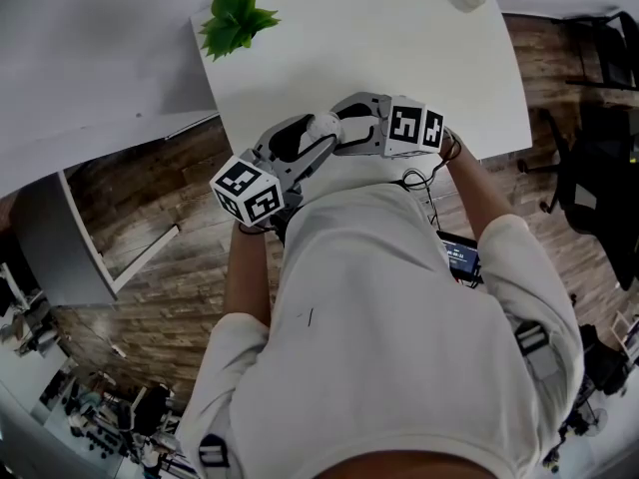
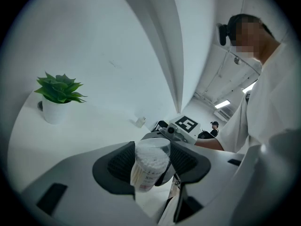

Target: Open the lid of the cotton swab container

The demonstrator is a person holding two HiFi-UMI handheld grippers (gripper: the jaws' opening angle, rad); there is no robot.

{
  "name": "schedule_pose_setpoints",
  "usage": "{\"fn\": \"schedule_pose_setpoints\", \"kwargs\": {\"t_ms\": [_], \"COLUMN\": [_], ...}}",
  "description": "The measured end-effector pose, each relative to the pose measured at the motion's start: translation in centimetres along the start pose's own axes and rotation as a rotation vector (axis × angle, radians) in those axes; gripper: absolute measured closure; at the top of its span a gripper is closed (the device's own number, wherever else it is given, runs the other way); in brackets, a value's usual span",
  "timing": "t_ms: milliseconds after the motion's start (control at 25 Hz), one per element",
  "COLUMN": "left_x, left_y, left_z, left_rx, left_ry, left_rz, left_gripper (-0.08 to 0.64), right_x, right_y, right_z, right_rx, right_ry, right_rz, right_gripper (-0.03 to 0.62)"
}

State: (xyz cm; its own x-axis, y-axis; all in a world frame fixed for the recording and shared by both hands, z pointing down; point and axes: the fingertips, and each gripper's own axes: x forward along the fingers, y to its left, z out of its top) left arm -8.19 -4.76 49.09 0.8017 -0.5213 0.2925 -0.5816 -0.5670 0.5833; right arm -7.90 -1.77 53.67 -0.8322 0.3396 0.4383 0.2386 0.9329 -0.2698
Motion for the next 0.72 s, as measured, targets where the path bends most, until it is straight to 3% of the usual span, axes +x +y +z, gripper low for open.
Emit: {"fn": "schedule_pose_setpoints", "kwargs": {"t_ms": [280,520,720], "left_x": [0.3,0.5,0.7], "left_y": [1.0,1.3,1.8], "left_z": [-0.3,0.7,2.3], "left_rx": [-0.082,-0.030,0.012], "left_ry": [-0.004,0.004,-0.010], "left_rz": [0.031,0.081,0.118], "left_gripper": [0.310,0.298,0.299], "right_x": [0.7,0.5,0.8], "right_y": [-0.8,-1.6,-1.0], "right_z": [-0.5,-0.8,-1.2], "right_rx": [-0.045,-0.094,-0.098], "right_ry": [0.026,0.040,0.038], "right_rz": [-0.109,-0.188,-0.190], "right_gripper": [0.364,0.367,0.367]}}
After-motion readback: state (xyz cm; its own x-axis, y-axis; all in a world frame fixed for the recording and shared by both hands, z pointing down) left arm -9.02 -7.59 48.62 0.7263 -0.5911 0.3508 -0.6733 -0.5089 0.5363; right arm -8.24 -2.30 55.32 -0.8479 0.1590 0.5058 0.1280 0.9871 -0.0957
